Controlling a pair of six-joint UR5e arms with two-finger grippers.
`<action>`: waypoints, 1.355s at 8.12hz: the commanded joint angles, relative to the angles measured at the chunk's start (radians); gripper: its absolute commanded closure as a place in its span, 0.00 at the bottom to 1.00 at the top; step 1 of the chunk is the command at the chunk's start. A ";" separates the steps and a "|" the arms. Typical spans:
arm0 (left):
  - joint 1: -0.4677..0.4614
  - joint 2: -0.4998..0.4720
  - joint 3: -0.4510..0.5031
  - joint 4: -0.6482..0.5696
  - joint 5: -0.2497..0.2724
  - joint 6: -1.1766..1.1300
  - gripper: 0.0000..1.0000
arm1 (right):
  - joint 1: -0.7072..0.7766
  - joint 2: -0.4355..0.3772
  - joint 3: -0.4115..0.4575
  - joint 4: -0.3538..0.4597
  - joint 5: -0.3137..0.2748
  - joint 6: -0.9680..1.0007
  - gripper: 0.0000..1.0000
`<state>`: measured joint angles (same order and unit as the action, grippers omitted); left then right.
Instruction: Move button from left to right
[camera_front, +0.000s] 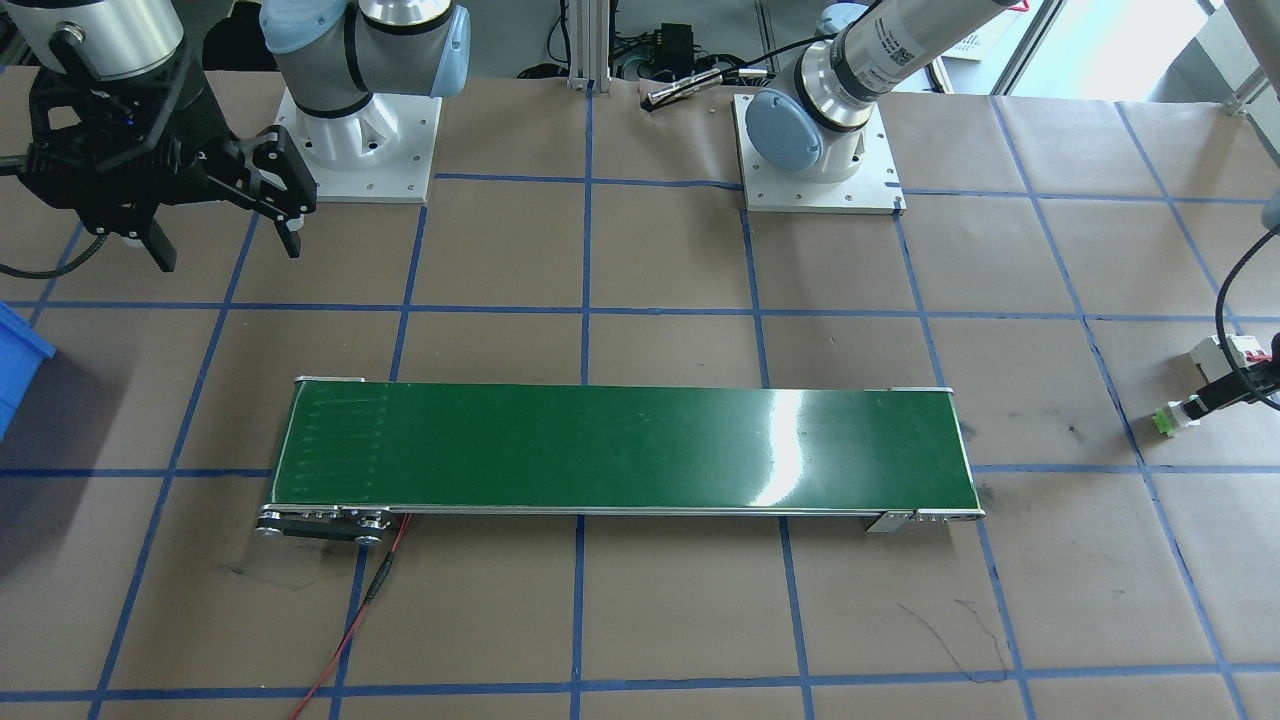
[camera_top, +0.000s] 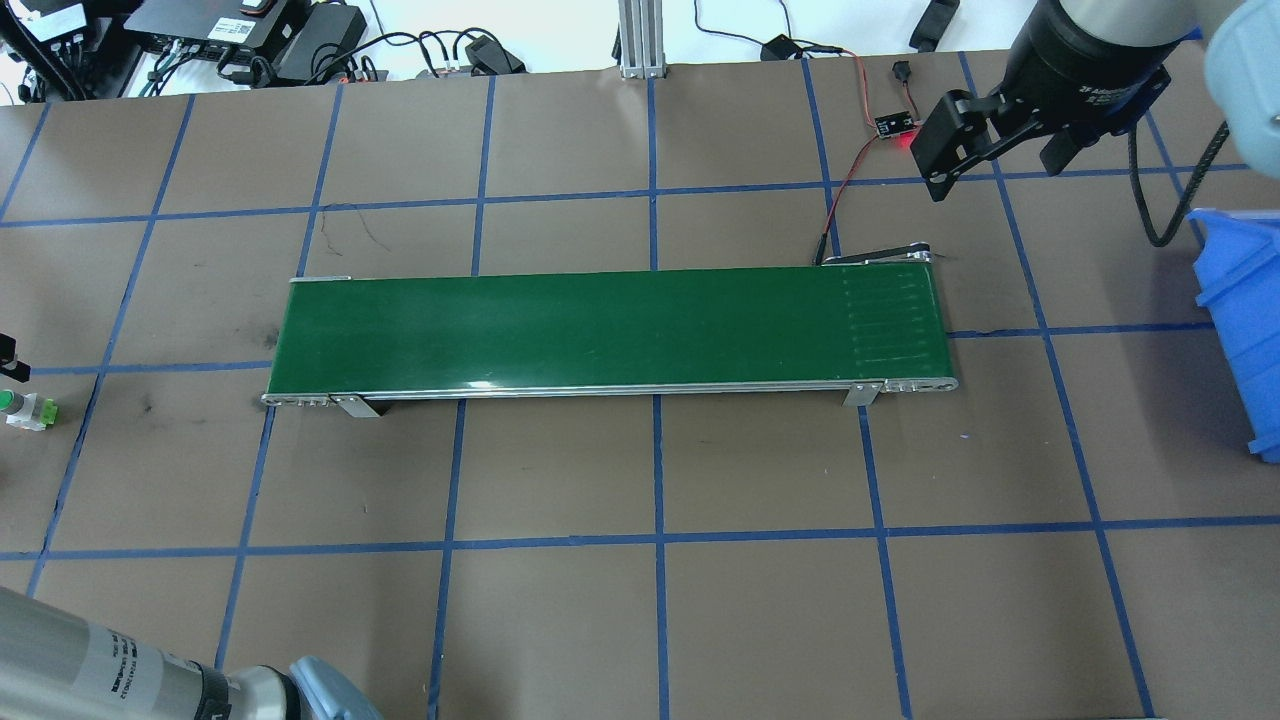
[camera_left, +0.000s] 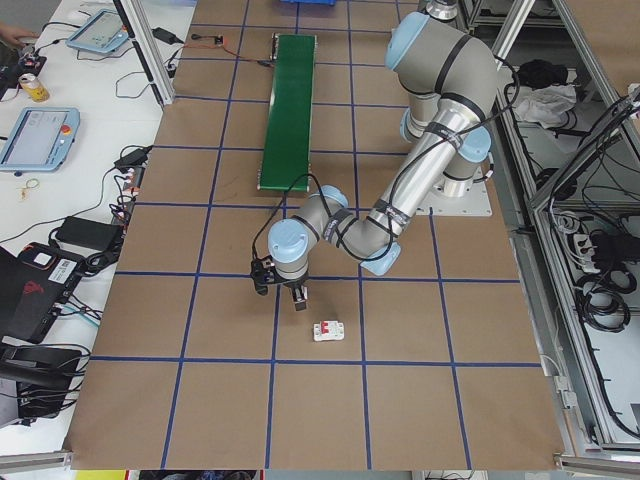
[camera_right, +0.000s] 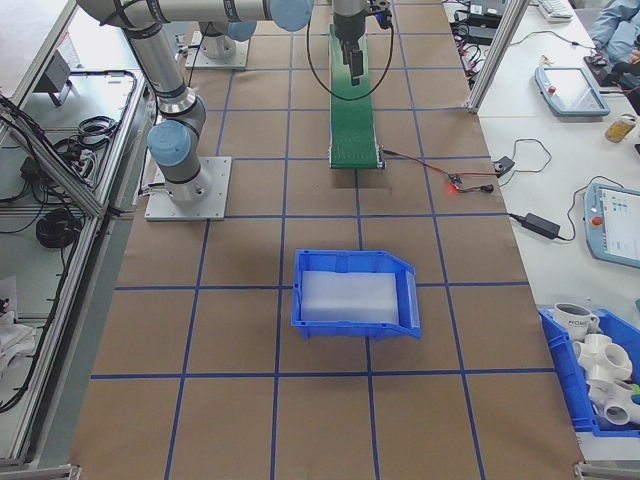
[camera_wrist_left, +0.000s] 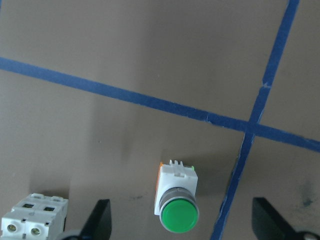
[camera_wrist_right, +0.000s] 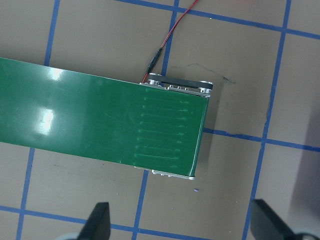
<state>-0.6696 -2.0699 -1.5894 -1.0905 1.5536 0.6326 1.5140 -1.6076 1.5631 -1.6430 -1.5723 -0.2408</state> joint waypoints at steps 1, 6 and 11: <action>-0.002 -0.038 0.000 0.001 -0.015 -0.005 0.00 | 0.000 0.000 0.000 0.000 0.000 0.000 0.00; -0.002 -0.085 0.002 0.011 -0.020 -0.007 0.00 | 0.000 0.000 0.000 0.002 0.000 0.000 0.00; -0.002 -0.079 0.002 -0.011 -0.015 -0.011 1.00 | 0.000 0.000 0.000 0.003 0.000 -0.002 0.00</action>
<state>-0.6722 -2.1624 -1.5889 -1.0896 1.5365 0.6215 1.5141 -1.6076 1.5631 -1.6413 -1.5723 -0.2422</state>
